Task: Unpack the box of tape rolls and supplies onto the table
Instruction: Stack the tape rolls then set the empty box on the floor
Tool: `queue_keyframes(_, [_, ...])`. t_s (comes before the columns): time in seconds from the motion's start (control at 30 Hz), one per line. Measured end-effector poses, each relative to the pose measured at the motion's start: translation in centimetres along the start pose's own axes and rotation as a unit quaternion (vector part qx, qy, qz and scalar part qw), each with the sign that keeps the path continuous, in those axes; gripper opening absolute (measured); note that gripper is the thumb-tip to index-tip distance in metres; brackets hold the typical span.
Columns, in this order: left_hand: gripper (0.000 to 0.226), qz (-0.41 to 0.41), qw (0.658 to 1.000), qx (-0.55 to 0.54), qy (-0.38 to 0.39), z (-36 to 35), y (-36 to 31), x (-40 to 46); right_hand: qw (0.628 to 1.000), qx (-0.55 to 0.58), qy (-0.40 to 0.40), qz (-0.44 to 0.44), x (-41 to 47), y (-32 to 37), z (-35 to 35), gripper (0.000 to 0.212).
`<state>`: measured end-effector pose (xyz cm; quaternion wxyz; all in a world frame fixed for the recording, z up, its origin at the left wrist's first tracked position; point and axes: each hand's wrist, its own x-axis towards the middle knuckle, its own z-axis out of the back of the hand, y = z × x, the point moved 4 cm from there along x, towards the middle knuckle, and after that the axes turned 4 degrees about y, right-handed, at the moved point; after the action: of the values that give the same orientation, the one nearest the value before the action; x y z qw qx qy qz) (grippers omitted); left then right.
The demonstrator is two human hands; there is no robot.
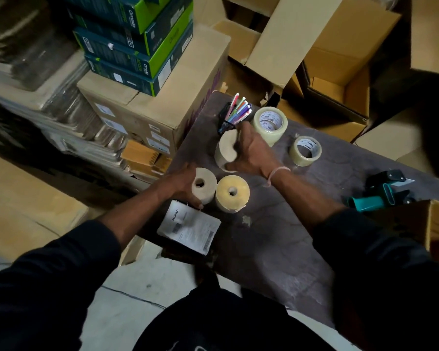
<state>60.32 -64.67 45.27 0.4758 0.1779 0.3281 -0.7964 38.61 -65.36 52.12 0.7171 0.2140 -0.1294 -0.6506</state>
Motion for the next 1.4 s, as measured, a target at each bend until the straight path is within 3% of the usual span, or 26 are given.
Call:
queue_keyframes(0.1, [0.129,0.007,1.000,-0.024,-0.018,-0.1,0.0,-0.2,0.999,-0.011,0.024,-0.034,2.9,0.4,-1.8,0.094])
queue_keyframes(0.23, [0.116,0.017,0.997,-0.065,-0.039,-0.5,0.4,-0.1,0.996,-0.023,0.071,-0.053,4.3,0.9,-5.2,0.100])
queue_keyframes(0.4, [0.110,0.025,0.991,-0.120,-0.059,-1.1,1.2,-0.3,0.996,-0.039,0.047,-0.061,3.6,0.5,-7.4,0.100])
queue_keyframes(0.6, [0.108,0.023,0.990,-0.110,-0.082,-1.5,2.2,0.3,0.994,0.037,0.048,-0.094,2.2,-2.2,-6.8,0.127])
queue_keyframes(0.83, [0.095,-0.004,0.987,-0.140,-0.083,-0.4,0.8,-0.8,0.991,0.018,0.055,-0.122,2.1,-1.6,-6.8,0.096])
queue_keyframes(1.0, [0.092,-0.023,0.981,-0.156,-0.109,0.4,0.3,0.1,0.986,0.048,0.045,-0.153,2.4,-1.3,-6.8,0.087])
queue_keyframes(1.17, [0.094,-0.020,0.980,-0.165,-0.111,0.9,-0.3,0.3,0.991,0.037,0.063,-0.113,-0.1,-1.4,-4.8,0.049])
queue_keyframes(1.23, [0.096,-0.016,0.980,-0.167,-0.111,1.2,-0.5,0.5,0.980,0.017,0.158,-0.118,-1.9,-1.6,-4.1,0.058])
queue_keyframes(1.3, [0.095,-0.013,0.981,-0.162,-0.105,1.4,-0.6,0.8,0.955,-0.024,0.261,-0.139,-4.1,-1.6,-3.9,0.081])
queue_keyframes(1.4, [0.090,-0.018,0.981,-0.164,-0.097,1.4,-0.7,1.3,0.952,-0.066,0.273,-0.125,-6.2,-0.9,-4.9,0.100])
